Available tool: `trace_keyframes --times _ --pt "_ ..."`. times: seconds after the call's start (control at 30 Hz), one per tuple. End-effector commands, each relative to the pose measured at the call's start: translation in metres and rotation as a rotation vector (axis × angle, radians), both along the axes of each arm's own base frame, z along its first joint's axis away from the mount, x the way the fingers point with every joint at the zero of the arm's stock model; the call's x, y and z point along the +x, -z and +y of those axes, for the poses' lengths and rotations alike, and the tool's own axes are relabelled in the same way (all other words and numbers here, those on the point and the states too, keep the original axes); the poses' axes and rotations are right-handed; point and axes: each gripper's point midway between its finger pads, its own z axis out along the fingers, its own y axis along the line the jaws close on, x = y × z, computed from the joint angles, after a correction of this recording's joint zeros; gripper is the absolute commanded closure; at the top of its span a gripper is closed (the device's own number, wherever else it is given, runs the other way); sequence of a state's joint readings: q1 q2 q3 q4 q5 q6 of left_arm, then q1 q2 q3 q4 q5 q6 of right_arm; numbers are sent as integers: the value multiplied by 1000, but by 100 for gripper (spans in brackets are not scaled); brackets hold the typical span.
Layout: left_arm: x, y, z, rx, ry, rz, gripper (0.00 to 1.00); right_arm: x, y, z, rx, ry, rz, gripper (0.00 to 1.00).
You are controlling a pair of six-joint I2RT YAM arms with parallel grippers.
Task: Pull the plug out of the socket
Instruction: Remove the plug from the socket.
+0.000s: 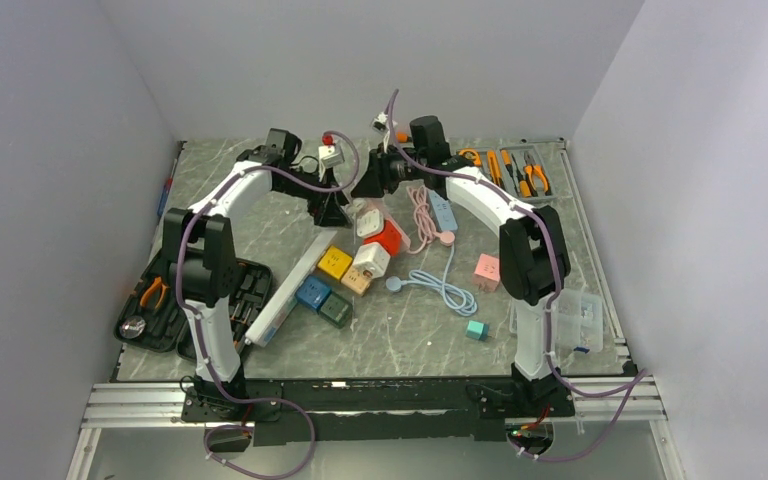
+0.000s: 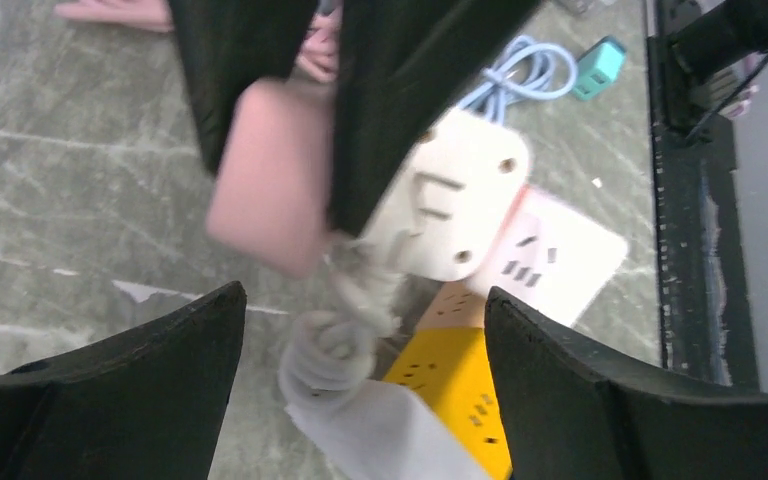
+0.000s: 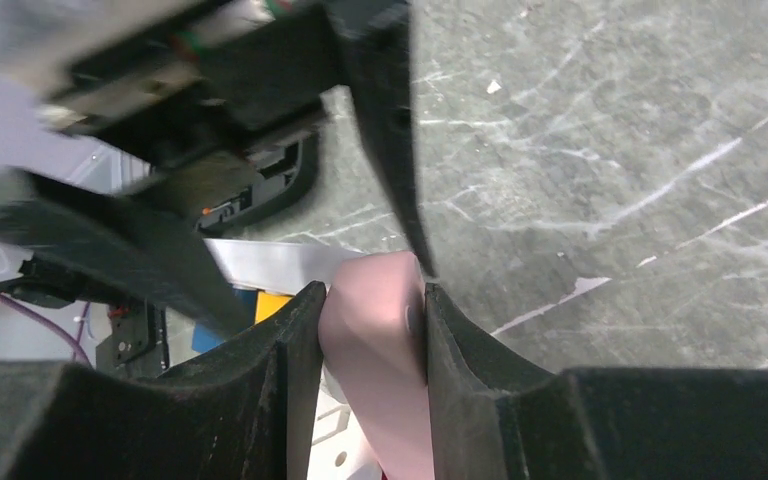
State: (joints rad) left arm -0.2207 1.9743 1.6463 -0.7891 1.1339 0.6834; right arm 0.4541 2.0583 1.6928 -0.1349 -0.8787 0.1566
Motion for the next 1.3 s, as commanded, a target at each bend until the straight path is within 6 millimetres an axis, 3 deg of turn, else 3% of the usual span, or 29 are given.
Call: trace_keyframes --times 0.0,0.13,0.43,0.67,0.77,0.83,1.0,1.07,1.2,1.27 --pt "30 -2 10 -11 -97 -122 10 -37 -110 8 161 -120 -164 100" --pt "36 -6 9 -42 -103 -159 9 -43 -114 13 156 -142 -167 100" --pt "-10 -24 -11 -197 136 -50 26 -47 -118 18 162 -151 -171 100" --pt "-32 -21 -14 -170 231 -29 44 -44 -117 20 153 -148 -169 100" --pt "-39 -17 -11 -153 242 -25 47 -42 -116 18 142 -139 -176 100" --pt "-42 -14 -8 -141 238 -29 43 -42 -116 16 136 -134 -178 100" --pt "-32 -10 1 -103 166 -79 17 -41 -122 12 132 -126 -196 100" --pt "-24 -10 5 -88 128 -99 2 -42 -125 11 133 -125 -201 100" --pt "-6 -20 12 -88 71 -132 1 -43 -126 11 133 -123 -204 100" --pt "-8 -22 12 -96 77 -120 1 -43 -127 11 136 -120 -205 100"
